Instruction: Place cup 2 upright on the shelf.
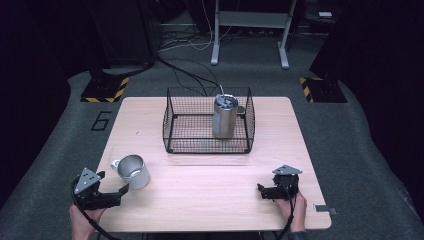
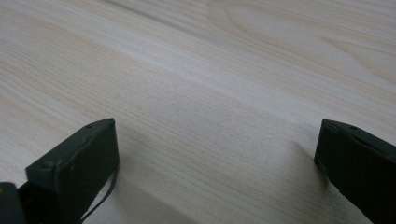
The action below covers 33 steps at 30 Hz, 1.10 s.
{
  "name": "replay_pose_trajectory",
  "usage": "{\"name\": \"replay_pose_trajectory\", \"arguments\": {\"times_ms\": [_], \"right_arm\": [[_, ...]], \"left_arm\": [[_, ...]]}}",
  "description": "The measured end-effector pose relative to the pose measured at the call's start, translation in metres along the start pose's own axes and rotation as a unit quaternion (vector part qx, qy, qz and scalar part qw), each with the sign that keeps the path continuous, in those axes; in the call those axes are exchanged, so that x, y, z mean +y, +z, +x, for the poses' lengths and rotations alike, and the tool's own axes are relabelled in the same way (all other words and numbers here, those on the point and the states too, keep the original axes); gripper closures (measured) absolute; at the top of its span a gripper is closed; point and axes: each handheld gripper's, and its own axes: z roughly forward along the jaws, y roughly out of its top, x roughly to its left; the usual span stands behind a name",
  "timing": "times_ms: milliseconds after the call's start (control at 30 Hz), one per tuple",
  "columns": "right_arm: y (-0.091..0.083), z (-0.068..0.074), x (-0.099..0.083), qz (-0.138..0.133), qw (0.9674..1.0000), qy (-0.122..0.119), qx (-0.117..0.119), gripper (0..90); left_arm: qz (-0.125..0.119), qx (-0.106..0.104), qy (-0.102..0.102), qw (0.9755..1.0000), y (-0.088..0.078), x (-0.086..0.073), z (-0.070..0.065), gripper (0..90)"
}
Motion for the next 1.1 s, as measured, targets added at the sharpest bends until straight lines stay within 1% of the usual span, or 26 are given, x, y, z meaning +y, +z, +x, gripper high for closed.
{"name": "replay_pose_trajectory", "arguments": {"times_ms": [33,67,167,233,267,300,333,433,500,533,633,667,733,767,800,833,867,933,1033,1067,1100], "right_arm": [[0.0,0.0,0.0,0.0,1.0,0.0,0.0,0.0],[0.0,0.0,0.0,0.0,1.0,0.0,0.0,0.0],[0.0,0.0,0.0,0.0,1.0,0.001,0.0,0.0],[0.0,0.0,0.0,0.002,1.0,0.002,-0.001,0.0],[0.0,0.0,0.0,0.002,1.0,0.003,-0.002,0.0],[0.0,0.0,0.0,0.002,1.0,0.002,-0.002,0.0],[0.0,0.0,0.0,0.002,1.0,0.003,-0.002,0.0],[0.0,0.0,0.0,0.002,1.0,0.003,-0.002,0.0],[0.0,0.0,0.0,0.002,1.0,0.003,-0.002,0.0],[0.0,0.0,0.0,0.002,1.0,0.003,-0.002,0.0],[0.0,0.0,0.0,0.001,1.0,0.005,-0.003,0.0],[0.0,0.0,0.0,0.002,1.0,0.005,-0.003,0.0],[0.0,0.0,0.0,0.002,1.0,0.005,-0.003,0.0],[0.0,0.0,0.0,0.001,1.0,0.005,-0.003,0.0],[0.0,0.0,0.0,0.001,1.0,0.005,-0.003,0.0],[0.0,0.0,0.0,0.002,1.0,0.007,-0.003,0.0],[0.0,0.0,0.0,0.003,1.0,0.008,-0.003,0.0],[0.0,-0.001,0.0,0.001,1.0,0.006,-0.003,0.0],[0.0,0.0,0.0,0.003,1.0,0.008,-0.004,0.0],[0.0,0.0,0.0,0.002,1.0,0.008,-0.004,0.0],[0.0,-0.001,0.0,0.001,1.0,0.004,-0.004,0.0]], "left_arm": [[0.002,-0.005,0.005,1.0,0.001,0.004,0.0,0.1],[-0.005,-0.005,0.006,1.0,0.003,0.007,-0.002,0.1],[-0.004,-0.02,0.015,0.9997,0.008,0.015,-0.002,0.1],[-0.008,-0.031,0.014,0.9994,0.015,0.02,-0.001,0.0],[-0.011,-0.032,0.016,0.9993,0.018,0.021,0.0,0.0],[-0.01,-0.036,0.015,0.9992,0.021,0.023,0.001,0.0],[-0.005,-0.041,0.016,0.999,0.024,0.025,0.002,0.0],[-0.008,-0.041,0.02,0.999,0.032,0.029,0.004,0.0],[-0.004,-0.042,0.017,0.999,0.035,0.031,0.004,0.0],[-0.003,-0.045,0.02,0.9988,0.037,0.032,0.006,0.0],[-0.002,-0.051,0.013,0.9986,0.043,0.033,0.009,0.0],[-0.002,-0.049,0.016,0.9986,0.045,0.033,0.01,0.0],[-0.002,-0.052,0.014,0.9985,0.049,0.033,0.01,0.0],[0.005,-0.053,0.018,0.9984,0.05,0.033,0.01,0.0],[0.005,-0.052,0.02,0.9984,0.051,0.033,0.01,0.0],[0.007,-0.057,0.019,0.9982,0.052,0.032,0.01,0.0],[0.002,-0.054,0.019,0.9984,0.054,0.031,0.01,0.0],[0.011,-0.056,0.023,0.9981,0.056,0.03,0.01,0.4],[0.016,-0.056,0.026,0.998,0.059,0.028,0.01,0.5],[0.017,-0.049,0.028,0.9983,0.061,0.027,0.01,0.2],[0.017,-0.052,0.024,0.9982,0.061,0.026,0.011,0.2]]}}
